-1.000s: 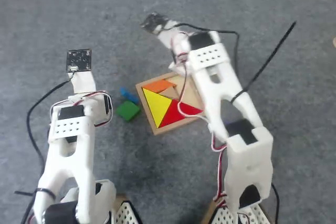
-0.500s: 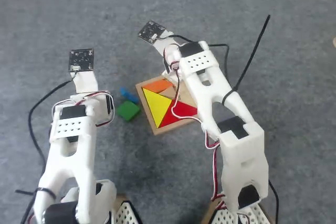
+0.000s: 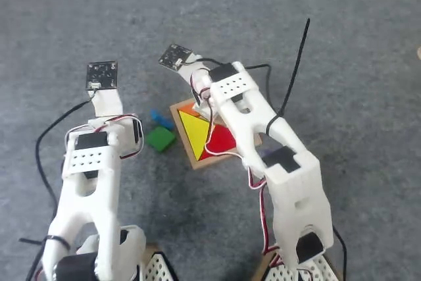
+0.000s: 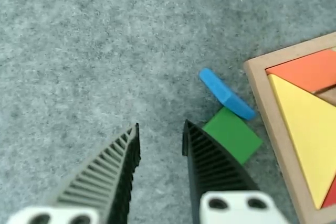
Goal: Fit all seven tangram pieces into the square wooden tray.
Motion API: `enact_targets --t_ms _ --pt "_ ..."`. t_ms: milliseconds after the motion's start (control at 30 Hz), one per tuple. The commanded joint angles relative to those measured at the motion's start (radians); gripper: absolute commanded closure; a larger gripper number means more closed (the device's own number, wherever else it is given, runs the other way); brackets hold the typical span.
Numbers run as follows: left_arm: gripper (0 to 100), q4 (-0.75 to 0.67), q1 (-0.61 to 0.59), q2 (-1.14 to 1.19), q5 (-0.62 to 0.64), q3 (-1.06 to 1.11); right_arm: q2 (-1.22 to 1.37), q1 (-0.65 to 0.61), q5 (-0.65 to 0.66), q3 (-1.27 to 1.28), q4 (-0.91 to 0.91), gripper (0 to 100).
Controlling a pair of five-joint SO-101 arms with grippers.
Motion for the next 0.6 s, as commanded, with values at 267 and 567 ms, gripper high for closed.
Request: enact_targets --t_ms 267,567 --pt "87 -0.018 0.008 -0.003 -0.012 0.001 -0.018 0.051 0.014 -0.012 -0.021 53.0" --pt "87 -0.018 0.009 -0.003 -0.012 0.001 -0.150 0.054 -0.029 0.015 -0.010 52.9"
